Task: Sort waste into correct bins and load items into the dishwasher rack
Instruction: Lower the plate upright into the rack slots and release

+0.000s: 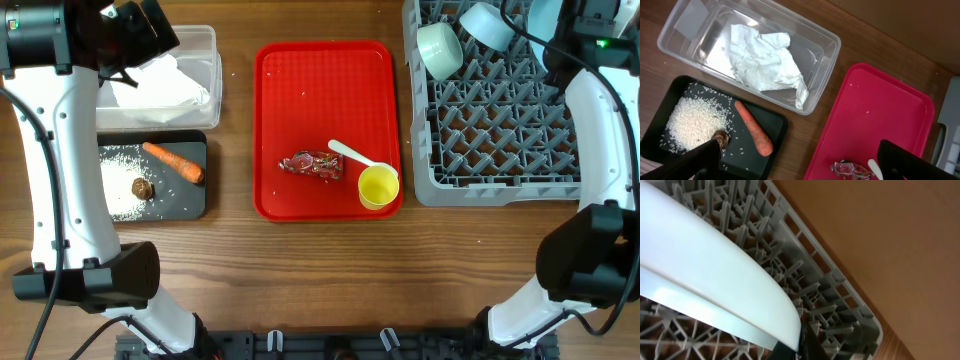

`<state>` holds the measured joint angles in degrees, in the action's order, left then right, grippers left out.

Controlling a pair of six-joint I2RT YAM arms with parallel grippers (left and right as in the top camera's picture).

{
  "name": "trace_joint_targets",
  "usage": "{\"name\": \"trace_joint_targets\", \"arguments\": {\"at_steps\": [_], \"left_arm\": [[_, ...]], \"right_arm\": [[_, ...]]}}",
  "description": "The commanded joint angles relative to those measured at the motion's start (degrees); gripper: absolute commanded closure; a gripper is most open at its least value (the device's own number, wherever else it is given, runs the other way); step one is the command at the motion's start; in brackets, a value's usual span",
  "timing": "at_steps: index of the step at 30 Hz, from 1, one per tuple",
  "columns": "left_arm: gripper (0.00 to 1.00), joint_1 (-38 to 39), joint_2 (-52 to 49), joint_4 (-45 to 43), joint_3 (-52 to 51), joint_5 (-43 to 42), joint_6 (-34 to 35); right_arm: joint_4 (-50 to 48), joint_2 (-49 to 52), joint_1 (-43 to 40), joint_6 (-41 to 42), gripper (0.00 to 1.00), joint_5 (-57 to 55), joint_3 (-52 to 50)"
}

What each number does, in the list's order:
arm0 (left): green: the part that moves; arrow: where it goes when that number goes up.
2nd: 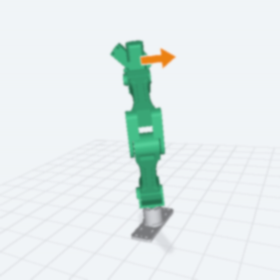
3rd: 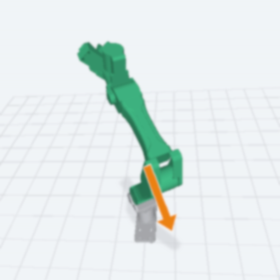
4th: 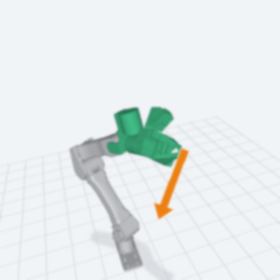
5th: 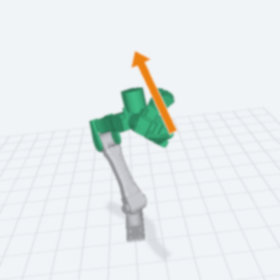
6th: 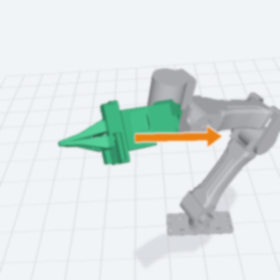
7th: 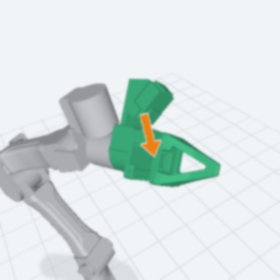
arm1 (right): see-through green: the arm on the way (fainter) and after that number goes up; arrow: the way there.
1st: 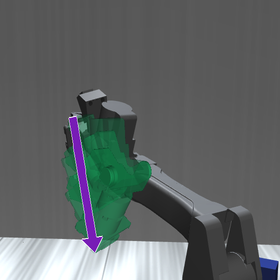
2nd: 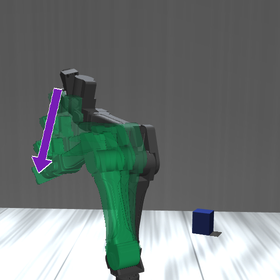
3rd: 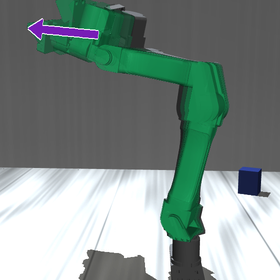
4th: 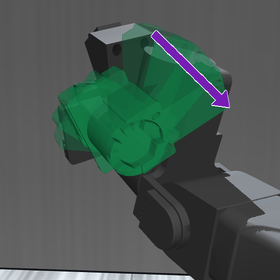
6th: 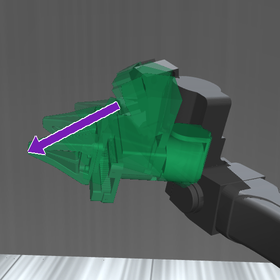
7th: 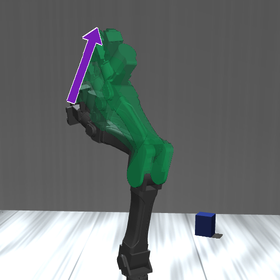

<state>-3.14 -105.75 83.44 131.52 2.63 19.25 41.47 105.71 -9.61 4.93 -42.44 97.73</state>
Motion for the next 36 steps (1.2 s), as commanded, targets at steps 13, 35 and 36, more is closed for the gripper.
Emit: {"name": "trace_joint_targets", "arguments": {"at_steps": [13,35,36], "left_arm": [[0.00,-0.2,-0.2,0.0,-0.3,-0.2,0.5],[0.00,-0.2,-0.2,0.0,-0.3,-0.2,0.6],[0.00,-0.2,-0.2,0.0,-0.3,-0.2,0.6]], "right_arm": [[1.7,5.8,-0.9,1.2,0.96,5.5,-0.7],[11.3,-1.3,-0.9,1.2,0.00,26.9,4.1],[11.9,-3.2,-0.9,1.2,0.00,28.3,5.0]]}}
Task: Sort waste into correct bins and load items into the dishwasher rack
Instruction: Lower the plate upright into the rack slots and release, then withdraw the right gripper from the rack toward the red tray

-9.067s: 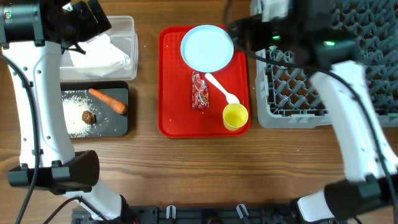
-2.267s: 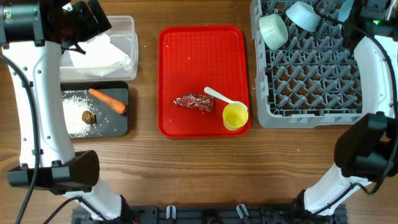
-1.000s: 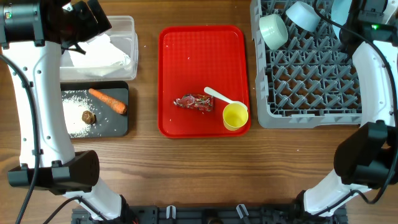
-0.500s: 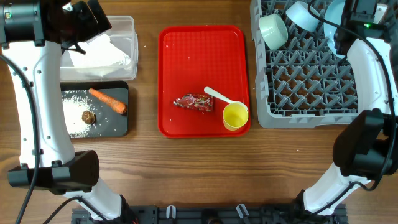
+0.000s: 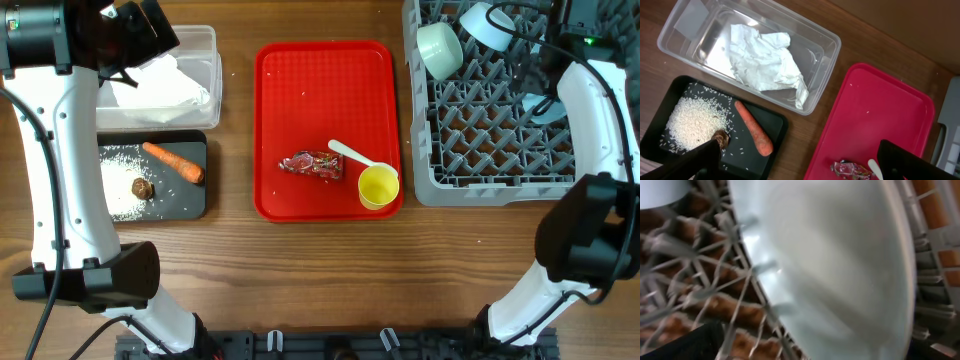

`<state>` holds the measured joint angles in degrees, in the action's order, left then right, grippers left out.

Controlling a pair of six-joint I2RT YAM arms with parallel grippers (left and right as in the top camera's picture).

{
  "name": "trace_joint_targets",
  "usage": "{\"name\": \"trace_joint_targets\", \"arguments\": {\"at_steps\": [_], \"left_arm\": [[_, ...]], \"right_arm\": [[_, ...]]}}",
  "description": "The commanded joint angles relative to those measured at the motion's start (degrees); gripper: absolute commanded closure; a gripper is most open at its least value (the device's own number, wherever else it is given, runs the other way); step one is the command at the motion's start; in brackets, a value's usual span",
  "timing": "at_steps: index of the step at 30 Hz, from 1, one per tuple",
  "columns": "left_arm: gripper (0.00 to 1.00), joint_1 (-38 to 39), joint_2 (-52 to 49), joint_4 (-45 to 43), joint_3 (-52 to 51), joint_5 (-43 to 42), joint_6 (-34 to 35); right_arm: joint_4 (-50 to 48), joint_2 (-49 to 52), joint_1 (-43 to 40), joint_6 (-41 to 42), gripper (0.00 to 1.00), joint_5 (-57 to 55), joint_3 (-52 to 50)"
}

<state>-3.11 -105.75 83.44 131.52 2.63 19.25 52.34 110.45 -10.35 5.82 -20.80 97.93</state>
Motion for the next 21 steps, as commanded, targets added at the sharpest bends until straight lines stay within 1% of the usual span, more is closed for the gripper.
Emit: {"name": "trace_joint_targets", "arguments": {"at_steps": [1,3,5,6,7,9,10,15,19,21], "left_arm": [[0.00,-0.2,-0.2,0.0,-0.3,-0.2,0.5],[0.00,-0.2,-0.2,0.0,-0.3,-0.3,0.5],[0.00,-0.2,-0.2,0.0,-0.3,-0.3,0.5],[0.00,-0.2,-0.2,0.0,-0.3,-0.3,0.5],[0.00,-0.2,-0.2,0.0,-0.3,-0.3,0.6],[0.00,-0.2,-0.2,0.0,-0.3,-0.3,0.5],[0.00,-0.2,-0.2,0.0,-0.3,-0.2,0.5],[0.00,-0.2,-0.2,0.0,-0.3,-0.2,0.5],[0.00,-0.2,-0.2,0.0,-0.3,-0.3,0.5],[0.00,-0.2,-0.2,0.0,-0.3,-0.2,0.5]], "right_arm": [[1.4,-10.0,-0.1,0.1,0.00,8.1,5.8],[1.1,-15.1,-0.1,0.1,0.00,12.1,6.8],[0.7,-20.2,-0.1,-0.2,0.00,20.8,6.8],[0.7,-21.5,-0.1,-1.0,0.00,24.6,6.8],[0.8,-23.4,-0.1,-2.4,0.00,31.3,6.8],[1.5,-25.2,0.5,-2.9,0.00,39.1,6.8],[2.2,-25.5,1.3,-2.9,0.02,40.9,6.8],[7.7,-25.3,7.5,-5.3,0.07,41.5,5.0],[8.5,-24.9,12.9,-5.8,0.07,41.5,0.7],[7.7,-24.3,15.6,-5.6,0.10,41.5,-1.7]]}}
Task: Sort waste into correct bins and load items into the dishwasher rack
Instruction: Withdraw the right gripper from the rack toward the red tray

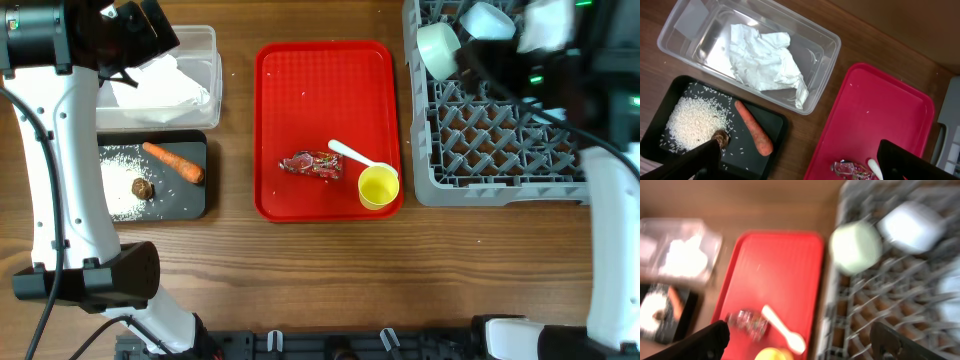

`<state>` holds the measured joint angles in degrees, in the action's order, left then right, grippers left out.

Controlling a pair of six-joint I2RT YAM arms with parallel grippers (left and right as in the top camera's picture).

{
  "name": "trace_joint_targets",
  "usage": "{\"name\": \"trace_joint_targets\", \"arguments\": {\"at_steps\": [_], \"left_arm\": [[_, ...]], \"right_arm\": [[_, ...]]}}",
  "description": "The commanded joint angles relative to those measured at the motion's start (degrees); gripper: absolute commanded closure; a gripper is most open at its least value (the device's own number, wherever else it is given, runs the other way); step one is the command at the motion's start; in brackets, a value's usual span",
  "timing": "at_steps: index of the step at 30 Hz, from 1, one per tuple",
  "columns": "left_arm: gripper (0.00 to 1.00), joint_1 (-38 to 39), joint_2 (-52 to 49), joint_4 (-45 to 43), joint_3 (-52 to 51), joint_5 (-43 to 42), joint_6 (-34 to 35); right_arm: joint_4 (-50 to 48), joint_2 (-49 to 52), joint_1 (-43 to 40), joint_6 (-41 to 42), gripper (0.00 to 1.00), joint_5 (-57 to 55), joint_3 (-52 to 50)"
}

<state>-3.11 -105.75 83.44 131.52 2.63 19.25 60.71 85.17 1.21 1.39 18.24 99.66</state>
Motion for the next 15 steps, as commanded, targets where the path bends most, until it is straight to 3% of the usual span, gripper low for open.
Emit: {"name": "trace_joint_targets", "arguments": {"at_steps": [1,9,15], "left_arm": [[0.00,-0.2,-0.2,0.0,-0.3,-0.2,0.5],[0.00,-0.2,-0.2,-0.4,-0.3,-0.8,1.2],[0.00,-0.2,-0.2,-0.5,-0.3,-1.4,1.2]], "right_arm": [[-1.4,1.5,5.5,-1.2,0.11,2.5,-4.4],[-4.8,8.2,16.8,0.0,0.16,0.0,-7.0],[-4.9,6.5,14.7,1.6,0.13,-4.7,-6.9]]}}
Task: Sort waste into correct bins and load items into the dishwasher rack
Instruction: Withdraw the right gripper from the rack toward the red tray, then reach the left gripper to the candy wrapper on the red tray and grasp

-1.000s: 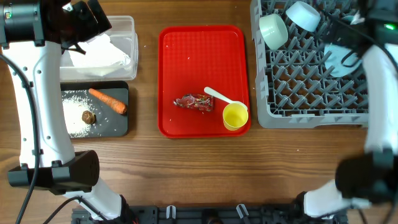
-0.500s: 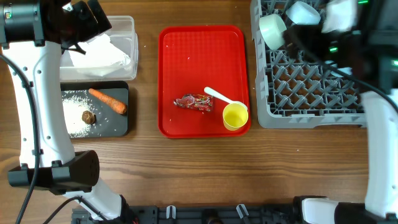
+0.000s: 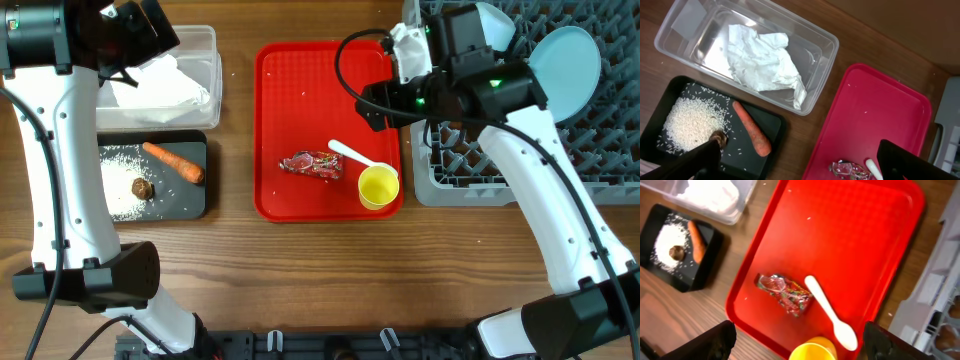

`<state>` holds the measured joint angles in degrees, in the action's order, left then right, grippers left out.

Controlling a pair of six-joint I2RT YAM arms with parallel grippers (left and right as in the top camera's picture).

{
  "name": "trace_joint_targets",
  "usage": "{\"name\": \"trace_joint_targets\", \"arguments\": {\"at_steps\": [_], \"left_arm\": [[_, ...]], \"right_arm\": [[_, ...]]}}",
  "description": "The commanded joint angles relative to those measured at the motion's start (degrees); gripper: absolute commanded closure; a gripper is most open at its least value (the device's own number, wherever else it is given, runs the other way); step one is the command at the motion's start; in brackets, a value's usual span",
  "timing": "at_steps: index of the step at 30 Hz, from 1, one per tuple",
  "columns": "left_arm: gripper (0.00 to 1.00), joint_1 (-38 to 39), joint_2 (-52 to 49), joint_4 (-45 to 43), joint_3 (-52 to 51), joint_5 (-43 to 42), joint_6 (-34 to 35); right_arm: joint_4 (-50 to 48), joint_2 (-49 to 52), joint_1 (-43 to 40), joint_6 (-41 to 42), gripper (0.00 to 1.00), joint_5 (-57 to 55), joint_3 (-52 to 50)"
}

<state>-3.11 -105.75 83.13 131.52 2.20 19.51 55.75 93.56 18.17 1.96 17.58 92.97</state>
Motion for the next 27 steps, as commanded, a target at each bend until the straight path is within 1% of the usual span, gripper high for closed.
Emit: {"name": "trace_joint_targets", "arguments": {"at_steps": [1,4,5,7,10,11,12,16,18,23,27], "left_arm": [[0.00,-0.2,-0.2,0.0,-0.3,-2.6,0.9],[0.00,0.7,-1.2,0.0,-1.1,-12.7,0.9],[0.00,1.5,-1.7,-0.2,-1.9,-14.6,0.9],[0.00,3.8,-3.0,-0.2,-3.5,-15.6,0.9],[0.00,9.1,-5.7,-1.2,-7.0,-15.4,-0.9],[0.00,11.1,-6.7,-1.5,-8.2,-15.4,-3.5],[0.01,14.9,-8.8,-1.8,-10.6,-12.8,-7.2],[0.00,21.6,-13.0,-2.3,-14.4,-4.7,-7.4],[0.00,24.2,-14.6,-3.5,-15.9,-4.1,-8.2],[0.00,29.7,-19.2,-5.2,-18.7,-4.1,-14.5],[0.00,31.3,-21.7,-8.9,-21.4,-3.6,-15.1]], "right_arm": [[0.5,-2.8,-3.3,1.1,0.11,-5.4,-0.2],[1.4,-5.9,-7.8,1.0,0.08,-8.2,-0.2],[1.3,-6.8,-9.3,1.0,0.08,-8.5,-0.2],[1.2,-8.1,-11.6,0.9,0.06,-8.8,-0.2],[1.4,-9.5,-15.5,0.9,0.05,-8.8,-0.2],[1.6,-9.6,-16.5,0.8,0.05,-8.8,-0.2],[2.3,-9.6,-18.3,-0.2,0.05,-8.8,-0.2],[3.9,-9.5,-19.9,-0.7,0.05,-9.1,-0.2],[4.0,-9.5,-20.0,-0.7,0.04,-9.0,-0.2],[5.1,-9.5,-20.0,-0.4,0.04,-10.4,-0.2],[6.4,-9.5,-20.0,-0.5,0.04,-11.2,-0.2]]}}
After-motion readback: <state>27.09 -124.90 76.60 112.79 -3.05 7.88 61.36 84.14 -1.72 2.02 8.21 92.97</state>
